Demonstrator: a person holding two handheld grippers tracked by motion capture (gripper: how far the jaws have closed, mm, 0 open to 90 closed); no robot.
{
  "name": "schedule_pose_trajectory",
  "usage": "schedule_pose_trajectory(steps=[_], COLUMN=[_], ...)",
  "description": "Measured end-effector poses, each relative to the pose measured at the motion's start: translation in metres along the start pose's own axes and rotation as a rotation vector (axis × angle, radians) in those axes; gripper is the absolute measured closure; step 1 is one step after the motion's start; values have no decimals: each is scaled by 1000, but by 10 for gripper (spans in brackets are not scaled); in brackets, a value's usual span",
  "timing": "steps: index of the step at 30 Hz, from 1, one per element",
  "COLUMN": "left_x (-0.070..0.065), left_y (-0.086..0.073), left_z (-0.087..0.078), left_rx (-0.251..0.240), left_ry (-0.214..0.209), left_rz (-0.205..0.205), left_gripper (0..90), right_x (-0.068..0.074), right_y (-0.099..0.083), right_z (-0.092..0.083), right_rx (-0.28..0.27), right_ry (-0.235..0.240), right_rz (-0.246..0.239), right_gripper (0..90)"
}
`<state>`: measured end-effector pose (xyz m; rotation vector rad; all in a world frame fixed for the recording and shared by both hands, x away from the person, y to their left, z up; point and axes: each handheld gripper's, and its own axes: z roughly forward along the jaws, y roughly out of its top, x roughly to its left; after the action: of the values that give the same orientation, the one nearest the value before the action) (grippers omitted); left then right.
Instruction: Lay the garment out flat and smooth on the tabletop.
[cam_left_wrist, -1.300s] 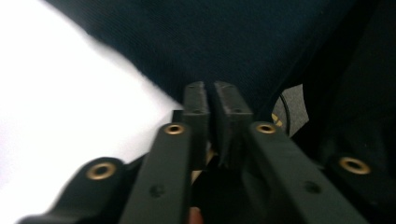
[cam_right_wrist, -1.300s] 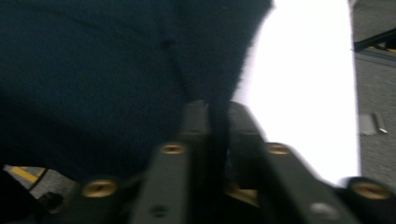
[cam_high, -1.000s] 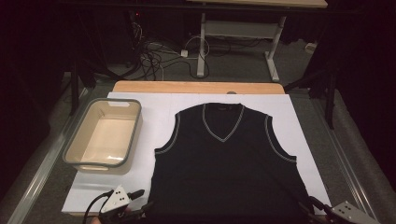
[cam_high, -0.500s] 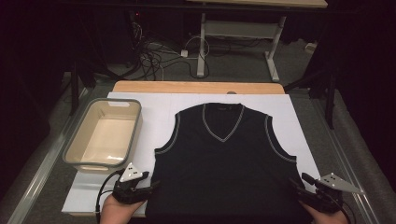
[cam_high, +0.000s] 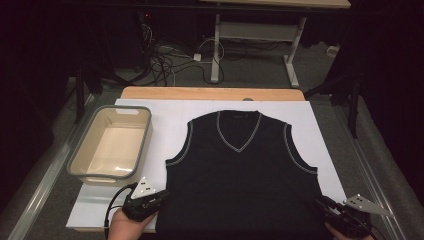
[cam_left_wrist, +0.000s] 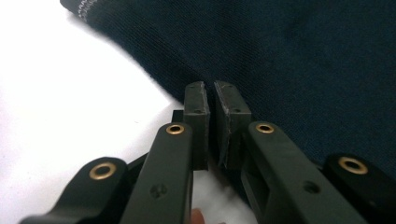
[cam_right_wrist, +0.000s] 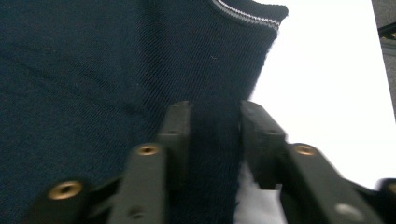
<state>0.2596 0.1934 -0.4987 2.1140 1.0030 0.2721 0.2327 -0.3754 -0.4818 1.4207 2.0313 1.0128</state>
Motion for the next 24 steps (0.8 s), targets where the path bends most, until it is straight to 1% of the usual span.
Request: schedule_pose_trajectory(steps=[2,3,4,5,7,8,9,12,13,14,16,18,19,20,21,22,24], left_x=[-1,-1,-2,-2,-1,-2,-2,-4,-6,-7,-10,-10,-9,-8,-8,-7,-7], left_y=[0,0,-1,-2,-4,-5,-7,-13,-17,-19,-23,-25,-25,-24,-23,-23,-22], left_z=[0,-1,-2,-3,-7,-10,-12,-24,-30,-33,-39,-38,-36,-34,-33,-31,-28], left_rx=[0,-1,-4,-7,-24,-26,-29,-41,-44,-46,-51,-49,-49,-58,-72,-82,-104], left_ry=[7,15,24,28,28,35,36,24,16,10,3,-12,-18,-28,-42,-52,-82], left_rz=[12,18,25,26,24,29,31,33,35,33,41,40,38,35,28,26,18], left_gripper=[831,835,837,840,841,842,842,842,842,842,841,838,835,822,790,747,623], right_x=[0,1,1,1,1,2,4,5,6,6,6,6,7,7,7,8,9], right_y=[-1,-2,-3,-4,-4,-5,-6,-14,-17,-21,-28,-34,-35,-35,-34,-32,-29], right_z=[0,0,0,0,-1,-3,-6,-20,-26,-34,-43,-47,-47,-45,-44,-42,-39], right_rx=[-6,-8,-14,-22,-27,-26,-27,-38,-39,-41,-44,-42,-40,-39,-41,-44,-53], right_ry=[-3,8,24,25,21,8,-8,-19,-20,-21,-17,-5,4,11,17,29,45], right_rz=[-3,0,-5,-17,-29,-38,-47,-65,-63,-59,-47,-37,-32,-31,-27,-23,-25], right_gripper=[781,835,857,867,875,876,877,877,877,877,877,872,859,824,743,676,564])
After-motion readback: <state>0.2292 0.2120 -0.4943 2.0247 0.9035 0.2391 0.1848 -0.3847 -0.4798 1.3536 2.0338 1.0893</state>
